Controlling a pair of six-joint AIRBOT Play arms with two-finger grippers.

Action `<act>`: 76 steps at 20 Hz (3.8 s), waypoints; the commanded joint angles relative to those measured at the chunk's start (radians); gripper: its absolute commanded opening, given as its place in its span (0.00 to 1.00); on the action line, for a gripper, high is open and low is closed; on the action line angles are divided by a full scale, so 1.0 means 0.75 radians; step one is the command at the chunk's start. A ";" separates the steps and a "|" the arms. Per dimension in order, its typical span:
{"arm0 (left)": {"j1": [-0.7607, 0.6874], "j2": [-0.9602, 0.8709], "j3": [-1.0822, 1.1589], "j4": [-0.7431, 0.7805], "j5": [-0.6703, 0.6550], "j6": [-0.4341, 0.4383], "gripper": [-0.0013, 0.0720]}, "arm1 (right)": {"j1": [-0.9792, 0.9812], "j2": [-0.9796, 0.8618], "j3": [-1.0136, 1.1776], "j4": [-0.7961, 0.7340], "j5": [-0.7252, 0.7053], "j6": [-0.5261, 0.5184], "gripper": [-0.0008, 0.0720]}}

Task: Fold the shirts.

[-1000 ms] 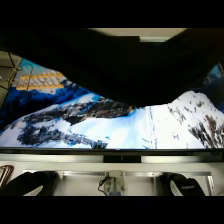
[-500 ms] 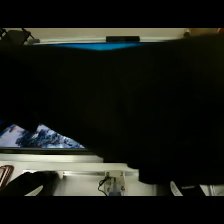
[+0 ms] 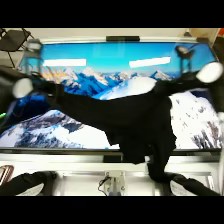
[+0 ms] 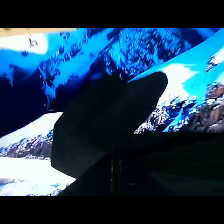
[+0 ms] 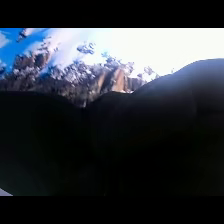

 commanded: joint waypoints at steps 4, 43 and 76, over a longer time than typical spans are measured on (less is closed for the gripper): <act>0.115 -0.421 0.011 -0.248 0.095 -0.132 0.20 | 0.002 -0.421 -0.031 0.534 -0.372 0.000 0.19; -0.133 -0.271 -0.687 -1.355 0.843 0.272 0.08 | -0.498 -0.426 -0.181 0.152 0.154 -0.171 0.88; -0.048 0.337 0.047 -0.785 0.055 0.255 0.08 | -0.212 0.303 0.195 0.103 0.742 -0.105 0.11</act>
